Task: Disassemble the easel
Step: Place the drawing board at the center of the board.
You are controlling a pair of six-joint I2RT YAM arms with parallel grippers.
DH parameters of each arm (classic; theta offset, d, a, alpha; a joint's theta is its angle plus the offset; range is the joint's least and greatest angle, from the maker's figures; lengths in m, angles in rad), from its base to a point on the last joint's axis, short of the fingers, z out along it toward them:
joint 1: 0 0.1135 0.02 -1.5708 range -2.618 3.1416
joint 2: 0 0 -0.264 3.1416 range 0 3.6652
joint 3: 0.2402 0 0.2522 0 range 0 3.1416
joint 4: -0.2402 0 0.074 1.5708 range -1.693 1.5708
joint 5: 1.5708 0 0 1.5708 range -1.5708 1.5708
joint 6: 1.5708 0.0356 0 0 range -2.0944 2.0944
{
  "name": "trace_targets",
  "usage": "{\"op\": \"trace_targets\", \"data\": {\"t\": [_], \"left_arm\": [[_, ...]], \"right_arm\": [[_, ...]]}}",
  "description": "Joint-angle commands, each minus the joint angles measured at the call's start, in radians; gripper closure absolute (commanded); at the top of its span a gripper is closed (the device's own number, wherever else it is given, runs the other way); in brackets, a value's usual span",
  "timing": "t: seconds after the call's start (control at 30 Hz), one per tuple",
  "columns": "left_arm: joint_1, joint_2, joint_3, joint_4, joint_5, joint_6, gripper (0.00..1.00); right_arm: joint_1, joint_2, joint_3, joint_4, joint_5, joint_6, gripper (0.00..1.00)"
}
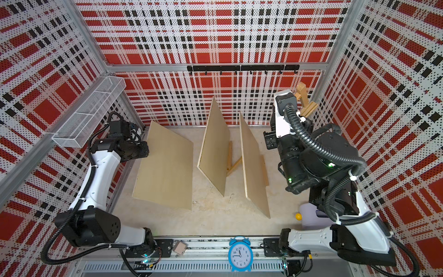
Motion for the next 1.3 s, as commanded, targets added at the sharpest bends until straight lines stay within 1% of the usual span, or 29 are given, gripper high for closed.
{"op": "trace_targets", "data": {"t": [0.0, 0.07, 0.13, 0.27, 0.37, 0.5, 0.6, 0.73, 0.83, 0.9, 0.93, 1.0, 1.07, 1.13, 1.17, 1.27], "left_arm": [[-0.004, -0.013, 0.038, -0.013, -0.054, 0.027, 0.59], [-0.004, -0.026, 0.037, -0.013, -0.089, 0.029, 0.57], [-0.003, -0.042, 0.040, -0.011, -0.120, 0.030, 0.57], [-0.012, -0.074, 0.062, -0.014, -0.128, 0.029, 0.58], [-0.051, -0.103, 0.069, -0.019, -0.131, 0.010, 0.58], [-0.147, -0.134, 0.073, -0.065, -0.152, -0.064, 0.58], [-0.213, -0.176, 0.075, -0.080, -0.156, -0.153, 0.58], [-0.239, -0.237, 0.105, -0.074, -0.140, -0.254, 0.57], [-0.250, -0.264, 0.145, -0.048, -0.114, -0.301, 0.57], [-0.264, -0.262, 0.184, -0.038, -0.110, -0.320, 0.57], [-0.272, -0.255, 0.206, -0.035, -0.104, -0.324, 0.57], [-0.290, -0.233, 0.253, -0.030, -0.089, -0.327, 0.57], [-0.309, -0.203, 0.299, -0.030, -0.077, -0.322, 0.57], [-0.317, -0.176, 0.334, -0.030, -0.060, -0.319, 0.57], [-0.319, -0.160, 0.352, -0.030, -0.049, -0.312, 0.57], [-0.317, -0.123, 0.393, -0.030, -0.037, -0.289, 0.57]], "right_arm": [[-0.004, 0.005, 0.010, 0.072, -0.022, -0.031, 1.00], [-0.006, 0.007, 0.010, 0.070, -0.024, -0.031, 1.00], [-0.008, 0.007, 0.011, 0.065, -0.024, -0.026, 1.00], [-0.013, 0.005, 0.007, 0.058, -0.026, -0.016, 1.00], [-0.019, 0.004, 0.004, 0.053, -0.025, -0.014, 1.00], [-0.029, -0.002, 0.006, 0.031, -0.002, -0.003, 1.00], [-0.046, -0.007, 0.011, -0.006, 0.029, 0.024, 1.00], [-0.077, -0.013, 0.023, -0.093, 0.067, 0.096, 1.00], [-0.109, -0.007, 0.053, -0.220, 0.068, 0.207, 1.00], [-0.163, 0.021, 0.102, -0.358, 0.042, 0.321, 1.00], [-0.199, 0.040, 0.138, -0.435, 0.007, 0.388, 1.00], [-0.327, 0.092, 0.212, -0.605, -0.122, 0.535, 1.00], [-0.500, 0.148, 0.260, -0.736, -0.308, 0.648, 1.00], [-0.650, 0.184, 0.240, -0.777, -0.460, 0.703, 1.00], [-0.714, 0.194, 0.208, -0.773, -0.516, 0.720, 1.00], [-0.830, 0.208, 0.099, -0.713, -0.605, 0.752, 1.00]]}}
